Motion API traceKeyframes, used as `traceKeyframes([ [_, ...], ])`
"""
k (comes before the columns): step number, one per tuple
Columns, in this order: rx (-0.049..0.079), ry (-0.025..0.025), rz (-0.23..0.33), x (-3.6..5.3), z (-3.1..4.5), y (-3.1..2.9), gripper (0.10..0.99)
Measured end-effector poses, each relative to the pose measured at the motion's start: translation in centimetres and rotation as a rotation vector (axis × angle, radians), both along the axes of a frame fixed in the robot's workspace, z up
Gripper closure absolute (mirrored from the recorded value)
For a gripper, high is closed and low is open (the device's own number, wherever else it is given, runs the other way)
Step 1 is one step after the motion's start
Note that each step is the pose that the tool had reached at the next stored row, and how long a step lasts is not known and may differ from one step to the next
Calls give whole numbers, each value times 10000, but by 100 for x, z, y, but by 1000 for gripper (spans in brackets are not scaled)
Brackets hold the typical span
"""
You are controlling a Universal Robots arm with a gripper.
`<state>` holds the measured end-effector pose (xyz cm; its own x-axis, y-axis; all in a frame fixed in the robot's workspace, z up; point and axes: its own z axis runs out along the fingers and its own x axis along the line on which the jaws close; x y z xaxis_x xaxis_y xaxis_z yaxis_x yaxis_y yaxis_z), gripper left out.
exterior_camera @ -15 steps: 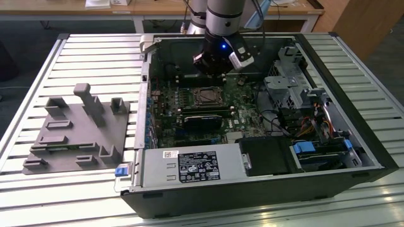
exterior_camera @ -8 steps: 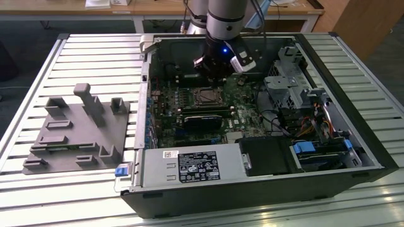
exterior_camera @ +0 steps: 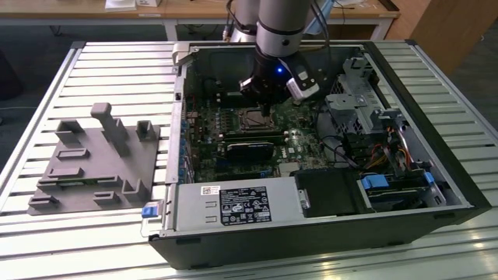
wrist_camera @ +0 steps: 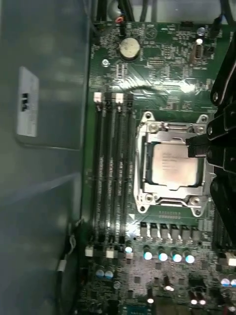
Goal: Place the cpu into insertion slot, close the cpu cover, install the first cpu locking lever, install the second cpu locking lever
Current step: 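Install the second cpu locking lever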
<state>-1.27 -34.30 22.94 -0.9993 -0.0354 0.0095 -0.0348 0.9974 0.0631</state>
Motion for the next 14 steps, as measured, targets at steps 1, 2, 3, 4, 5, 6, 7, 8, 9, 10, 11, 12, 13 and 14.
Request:
traceKeyframes([
  [1,24,29,0,1,0,-11,980],
  [2,124,58,0,2,0,-18,980],
  [3,282,82,0,2,0,-23,980],
  [4,424,102,1,2,0,-33,980],
  [5,453,105,1,2,1,-52,980],
  [6,459,105,1,3,0,-76,980],
  [7,459,106,1,2,0,-105,980],
  [8,461,107,1,2,0,-133,980],
  [9,459,109,1,3,0,-162,980],
  [10,459,111,1,3,0,-190,980],
  [11,459,113,1,2,0,-218,980],
  [12,460,114,1,2,0,-246,980],
  [13,459,116,1,2,0,-271,980],
  [14,459,117,1,2,0,-295,980],
])
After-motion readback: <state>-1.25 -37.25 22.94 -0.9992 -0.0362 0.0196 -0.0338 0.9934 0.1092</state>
